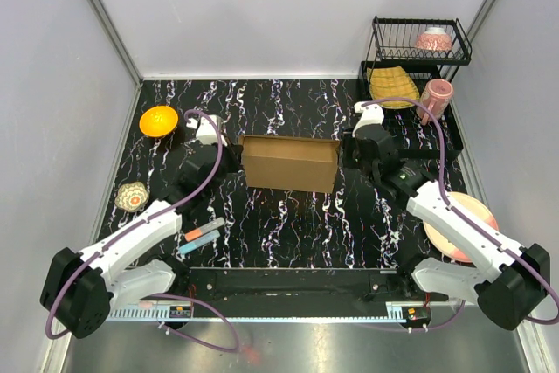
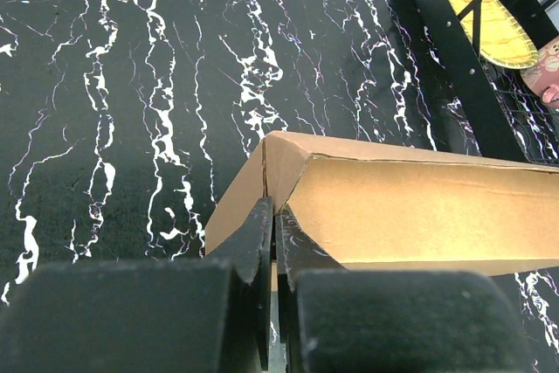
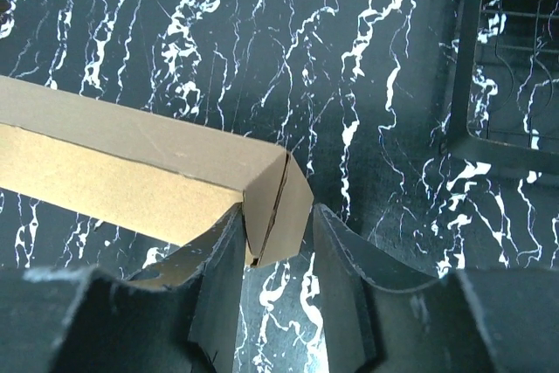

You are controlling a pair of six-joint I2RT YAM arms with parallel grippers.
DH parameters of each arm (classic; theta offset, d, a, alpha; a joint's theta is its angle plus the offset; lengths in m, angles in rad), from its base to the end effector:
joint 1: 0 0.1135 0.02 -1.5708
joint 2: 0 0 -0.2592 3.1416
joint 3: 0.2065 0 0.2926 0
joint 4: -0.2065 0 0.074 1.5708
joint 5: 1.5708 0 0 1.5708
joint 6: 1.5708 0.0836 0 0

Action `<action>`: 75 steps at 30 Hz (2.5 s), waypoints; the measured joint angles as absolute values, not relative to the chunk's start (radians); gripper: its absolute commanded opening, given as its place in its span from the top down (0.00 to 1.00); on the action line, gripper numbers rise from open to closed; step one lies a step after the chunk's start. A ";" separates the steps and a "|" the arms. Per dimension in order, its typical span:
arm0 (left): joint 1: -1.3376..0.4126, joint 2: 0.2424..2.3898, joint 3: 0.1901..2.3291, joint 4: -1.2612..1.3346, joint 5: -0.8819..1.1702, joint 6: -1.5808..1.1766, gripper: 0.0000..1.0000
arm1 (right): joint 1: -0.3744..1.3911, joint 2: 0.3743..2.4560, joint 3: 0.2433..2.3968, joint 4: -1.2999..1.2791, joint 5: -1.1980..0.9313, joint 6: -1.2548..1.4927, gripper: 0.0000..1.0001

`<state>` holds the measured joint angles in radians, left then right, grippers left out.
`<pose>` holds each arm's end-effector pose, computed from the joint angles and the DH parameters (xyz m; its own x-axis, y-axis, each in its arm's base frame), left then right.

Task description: Fold the paper box

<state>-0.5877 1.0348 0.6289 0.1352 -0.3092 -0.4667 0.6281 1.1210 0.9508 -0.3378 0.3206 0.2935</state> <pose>0.2825 -0.1576 0.2373 -0.3266 -0.2974 -0.8972 0.1536 0.9199 -0.3609 0.2855 0.1748 0.2829 -0.4736 -0.0046 -0.8807 -0.2067 0.9726 0.1060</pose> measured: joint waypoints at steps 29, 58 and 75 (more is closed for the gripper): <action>-0.591 1.055 0.632 0.153 -0.313 -0.483 1.00 | 0.633 1.096 0.867 -0.175 0.321 0.275 1.00; -0.594 0.949 0.675 -0.094 -0.318 -0.453 0.49 | 0.635 1.088 0.795 -0.127 0.354 0.349 1.00; -0.580 0.952 0.759 -0.070 -0.230 -0.400 0.66 | 0.635 1.095 0.815 -0.163 0.358 0.353 1.00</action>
<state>-0.5800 0.9520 0.7593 -0.0696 -0.2302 -0.4004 0.6350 1.0954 0.8154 -0.1627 0.3580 0.3531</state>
